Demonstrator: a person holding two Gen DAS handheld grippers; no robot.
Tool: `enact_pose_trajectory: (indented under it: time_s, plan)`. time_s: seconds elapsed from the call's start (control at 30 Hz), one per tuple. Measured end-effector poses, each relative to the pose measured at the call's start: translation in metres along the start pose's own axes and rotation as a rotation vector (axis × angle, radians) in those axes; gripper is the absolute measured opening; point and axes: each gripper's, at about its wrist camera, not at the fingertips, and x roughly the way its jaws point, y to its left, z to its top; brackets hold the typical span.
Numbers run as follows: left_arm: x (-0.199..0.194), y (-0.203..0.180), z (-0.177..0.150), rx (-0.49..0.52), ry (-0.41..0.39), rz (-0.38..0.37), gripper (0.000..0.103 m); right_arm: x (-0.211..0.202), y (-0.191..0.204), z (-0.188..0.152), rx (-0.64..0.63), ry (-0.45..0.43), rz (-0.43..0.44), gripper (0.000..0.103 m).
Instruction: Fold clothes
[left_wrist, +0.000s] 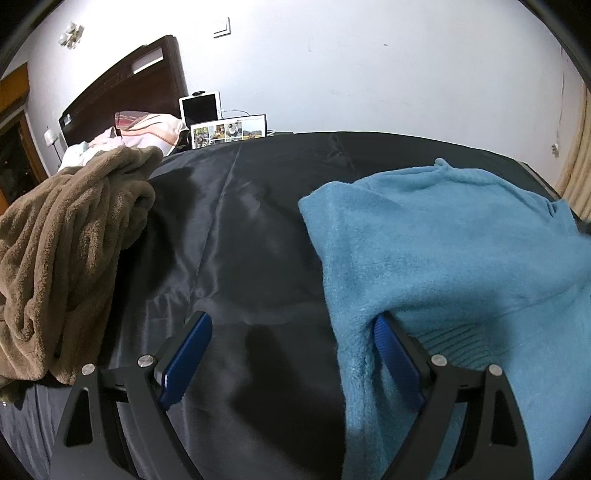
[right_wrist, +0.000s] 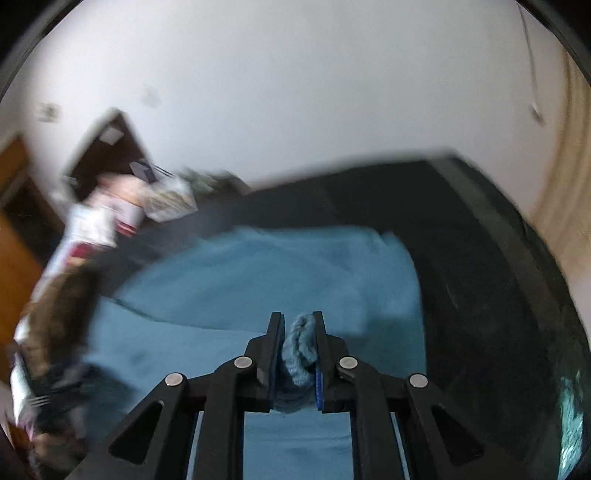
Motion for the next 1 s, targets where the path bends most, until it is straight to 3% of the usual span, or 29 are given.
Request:
enact_pose_trajectory:
  time_s: [0.13,0.17,0.23,0.27,0.3,0.37,0.5,0.67,0.9,1.0]
  plan:
    - [0.001,0.003,0.000,-0.017,0.008,-0.009,0.094,0.010,-0.028,-0.013,0.059,0.001,0.110,0.018]
    - [0.001,0.002,0.000,-0.015,0.008,-0.007,0.094,0.005,-0.035,-0.016,0.066,-0.016,0.115,0.025]
    - [0.000,0.000,0.001,-0.007,0.005,-0.001,0.094,-0.006,-0.040,-0.018,0.061,-0.065,0.068,0.050]
    - [-0.001,0.000,0.001,-0.002,0.002,0.002,0.094,-0.015,-0.042,-0.021,0.053,-0.098,0.036,0.076]
    - [-0.002,-0.001,0.001,0.004,-0.003,0.008,0.094,-0.024,-0.045,-0.023,0.044,-0.132,0.004,0.083]
    - [-0.004,-0.001,0.002,0.013,-0.014,0.025,0.094,-0.039,-0.038,-0.028,0.002,-0.187,-0.047,0.083]
    - [-0.007,0.001,0.002,0.003,-0.019,0.045,0.094,-0.048,0.000,-0.041,-0.135,-0.223,-0.054,0.083]
    - [-0.008,0.001,0.002,0.027,-0.021,0.049,0.094,-0.006,0.045,-0.050,-0.253,-0.095,-0.014,0.083]
    - [-0.015,0.009,-0.001,0.056,-0.002,0.038,0.094,0.042,0.042,-0.026,-0.210,-0.016,-0.126,0.083]
    - [-0.025,0.013,0.005,0.055,-0.018,0.033,0.094,0.049,0.039,-0.021,-0.216,-0.004,-0.157,0.093]
